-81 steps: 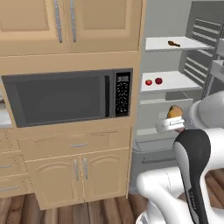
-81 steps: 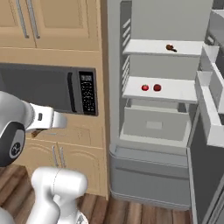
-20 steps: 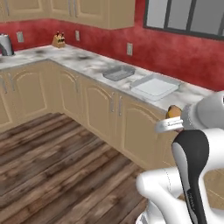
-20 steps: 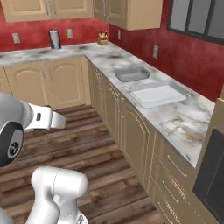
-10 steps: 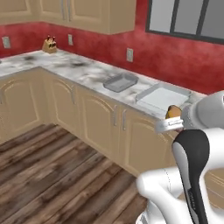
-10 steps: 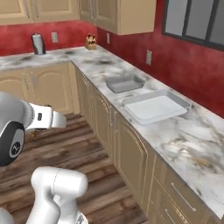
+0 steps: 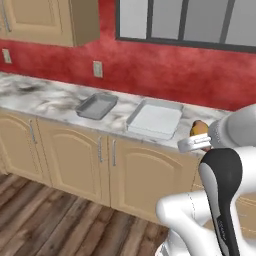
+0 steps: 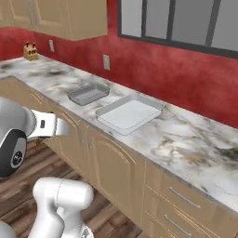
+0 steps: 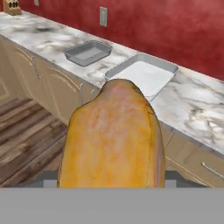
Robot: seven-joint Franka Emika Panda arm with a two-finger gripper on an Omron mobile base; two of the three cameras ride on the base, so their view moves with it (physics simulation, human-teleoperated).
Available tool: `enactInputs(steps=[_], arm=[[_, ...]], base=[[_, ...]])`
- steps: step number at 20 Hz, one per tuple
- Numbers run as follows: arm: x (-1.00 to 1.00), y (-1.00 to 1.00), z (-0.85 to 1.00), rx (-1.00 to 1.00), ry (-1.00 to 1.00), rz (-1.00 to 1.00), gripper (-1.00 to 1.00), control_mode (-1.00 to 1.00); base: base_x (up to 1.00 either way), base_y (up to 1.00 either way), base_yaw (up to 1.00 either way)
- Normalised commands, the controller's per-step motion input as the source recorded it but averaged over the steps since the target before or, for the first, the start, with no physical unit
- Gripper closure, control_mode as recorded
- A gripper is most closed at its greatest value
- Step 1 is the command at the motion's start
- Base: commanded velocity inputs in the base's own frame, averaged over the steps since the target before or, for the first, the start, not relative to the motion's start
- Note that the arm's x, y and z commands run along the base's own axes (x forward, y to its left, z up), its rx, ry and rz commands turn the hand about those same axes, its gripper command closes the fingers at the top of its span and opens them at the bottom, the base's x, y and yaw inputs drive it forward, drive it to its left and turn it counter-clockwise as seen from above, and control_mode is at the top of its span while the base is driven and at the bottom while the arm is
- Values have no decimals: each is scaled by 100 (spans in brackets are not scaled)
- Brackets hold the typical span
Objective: Place one tomato and one chicken drumstick in each tupperware on the nearby counter, to pack two identical lunches.
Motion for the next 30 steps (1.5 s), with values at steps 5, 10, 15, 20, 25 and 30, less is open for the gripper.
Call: enactInputs(steps=[5, 10, 15, 20, 25, 30], arm=[[0, 0, 0, 0, 0, 0, 100, 100], [0, 0, 0, 0, 0, 0, 100, 100], [0, 0, 0, 0, 0, 0, 100, 100], [0, 0, 0, 0, 0, 0, 100, 100], [0, 0, 0, 0, 0, 0, 100, 100], [0, 0, 0, 0, 0, 0, 100, 100]], base=[[51, 79, -46], [45, 98, -35], [42, 85, -37], [52, 70, -40], [60, 47, -40], [63, 51, -38]])
